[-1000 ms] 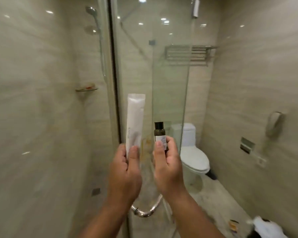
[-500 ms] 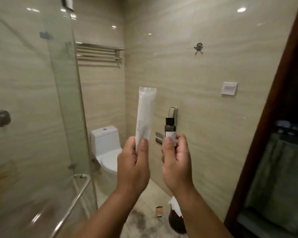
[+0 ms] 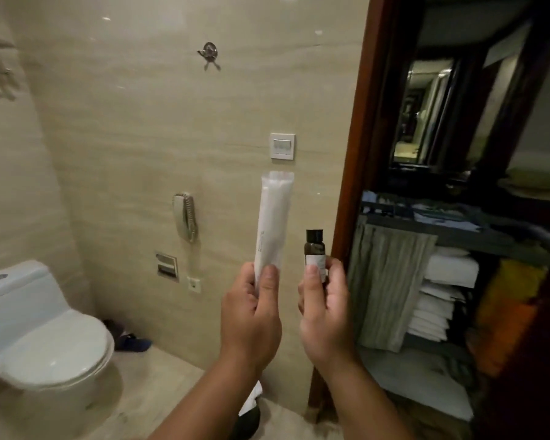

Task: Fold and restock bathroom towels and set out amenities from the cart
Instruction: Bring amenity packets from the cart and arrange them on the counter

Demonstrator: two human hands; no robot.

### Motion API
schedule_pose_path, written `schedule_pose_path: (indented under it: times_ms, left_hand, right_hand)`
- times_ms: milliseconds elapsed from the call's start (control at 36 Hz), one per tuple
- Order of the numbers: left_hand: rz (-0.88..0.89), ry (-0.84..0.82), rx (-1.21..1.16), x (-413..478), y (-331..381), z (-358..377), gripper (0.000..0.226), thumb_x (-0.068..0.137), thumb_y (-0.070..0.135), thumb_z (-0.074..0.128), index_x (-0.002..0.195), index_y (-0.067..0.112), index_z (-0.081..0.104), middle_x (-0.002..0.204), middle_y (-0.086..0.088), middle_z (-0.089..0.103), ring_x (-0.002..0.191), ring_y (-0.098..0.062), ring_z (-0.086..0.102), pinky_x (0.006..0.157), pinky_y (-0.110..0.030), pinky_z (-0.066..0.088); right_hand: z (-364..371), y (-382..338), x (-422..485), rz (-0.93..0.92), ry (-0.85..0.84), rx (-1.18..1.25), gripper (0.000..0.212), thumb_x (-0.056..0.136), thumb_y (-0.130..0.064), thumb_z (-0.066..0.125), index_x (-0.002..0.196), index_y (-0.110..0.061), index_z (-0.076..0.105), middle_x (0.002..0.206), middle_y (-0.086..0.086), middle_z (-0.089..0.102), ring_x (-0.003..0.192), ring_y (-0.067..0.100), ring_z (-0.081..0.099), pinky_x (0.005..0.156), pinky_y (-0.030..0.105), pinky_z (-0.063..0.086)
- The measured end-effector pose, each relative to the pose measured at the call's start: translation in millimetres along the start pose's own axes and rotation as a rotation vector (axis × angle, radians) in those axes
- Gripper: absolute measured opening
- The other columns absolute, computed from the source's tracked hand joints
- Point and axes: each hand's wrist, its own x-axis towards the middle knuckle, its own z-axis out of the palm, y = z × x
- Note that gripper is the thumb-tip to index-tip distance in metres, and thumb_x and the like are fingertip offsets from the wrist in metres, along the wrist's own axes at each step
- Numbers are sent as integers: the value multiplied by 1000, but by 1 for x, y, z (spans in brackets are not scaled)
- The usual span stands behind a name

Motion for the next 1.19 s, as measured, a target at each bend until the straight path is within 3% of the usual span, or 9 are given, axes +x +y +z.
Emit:
schedule_pose_path:
  times_ms: [139, 222, 361, 472, 556, 639, 806, 972, 1194]
  left_hand:
    - [12, -90, -78, 48, -35, 54, 33, 98, 44, 47, 78, 18, 52, 57, 8, 48, 45, -5, 41, 41, -18, 31]
    - [-2, -168, -119, 74, -56, 91, 36, 105, 44, 47, 80, 19, 53, 58, 10, 50, 47, -5, 43, 39, -29, 38]
    - [21, -263, -179, 101, -74, 152, 38, 102, 43, 48, 79, 14, 54, 61, 1, 52, 50, -5, 45, 43, -29, 36]
    - [-7, -353, -220, 115, -92, 204, 35, 100, 49, 47, 85, 19, 58, 70, -8, 60, 56, -19, 57, 46, -38, 47]
    - [10, -373, -199, 124, -108, 249, 34, 101, 51, 46, 85, 23, 58, 73, -4, 61, 61, -17, 58, 50, -34, 47]
    - [11, -393, -197, 132, -118, 299, 36, 103, 52, 46, 86, 23, 58, 72, -4, 60, 60, -21, 58, 49, -44, 49]
    - [13, -415, -172, 151, -119, 400, 33, 100, 46, 46, 100, 17, 61, 84, 9, 65, 63, -11, 63, 48, -18, 48]
    - [-20, -365, -163, 174, -125, 487, 28, 102, 41, 46, 96, 17, 60, 84, -1, 62, 64, -26, 58, 48, -41, 49]
    - [-12, -329, -137, 217, -172, 587, 27, 105, 41, 47, 96, 19, 60, 78, -7, 60, 58, -29, 57, 47, -52, 48]
  right_hand:
    - [-17, 31, 53, -10, 86, -50, 39, 97, -62, 43, 116, -31, 57, 78, -4, 56, 66, 15, 53, 61, 34, 47]
    - [-30, 44, 82, -1, 135, -60, 42, 96, -62, 44, 117, -28, 57, 81, 2, 58, 68, 21, 54, 62, 38, 47]
    - [-65, 66, 124, 0, 237, -124, 30, 103, -52, 43, 114, -28, 57, 78, -13, 60, 68, 4, 56, 62, 22, 45]
    - [-100, 90, 156, 22, 305, -177, 25, 104, -48, 42, 111, -29, 56, 76, -14, 61, 66, 3, 56, 61, 21, 43]
    - [-130, 113, 181, 30, 355, -209, 27, 102, -54, 42, 110, -32, 56, 75, -13, 59, 64, 4, 55, 60, 21, 43]
    - [-165, 137, 209, 44, 356, -217, 32, 101, -53, 41, 113, -27, 56, 71, -10, 58, 59, 5, 52, 56, 21, 41]
    - [-240, 174, 273, 67, 318, -219, 24, 103, -46, 42, 111, -28, 56, 76, -11, 64, 61, 6, 57, 56, 21, 47]
    - [-309, 210, 341, 76, 341, -200, 25, 102, -47, 43, 110, -27, 56, 69, -13, 56, 58, 2, 50, 54, 19, 40]
    - [-362, 282, 426, 82, 315, -174, 33, 99, -50, 42, 114, -23, 55, 66, -14, 55, 57, 2, 48, 56, 21, 39]
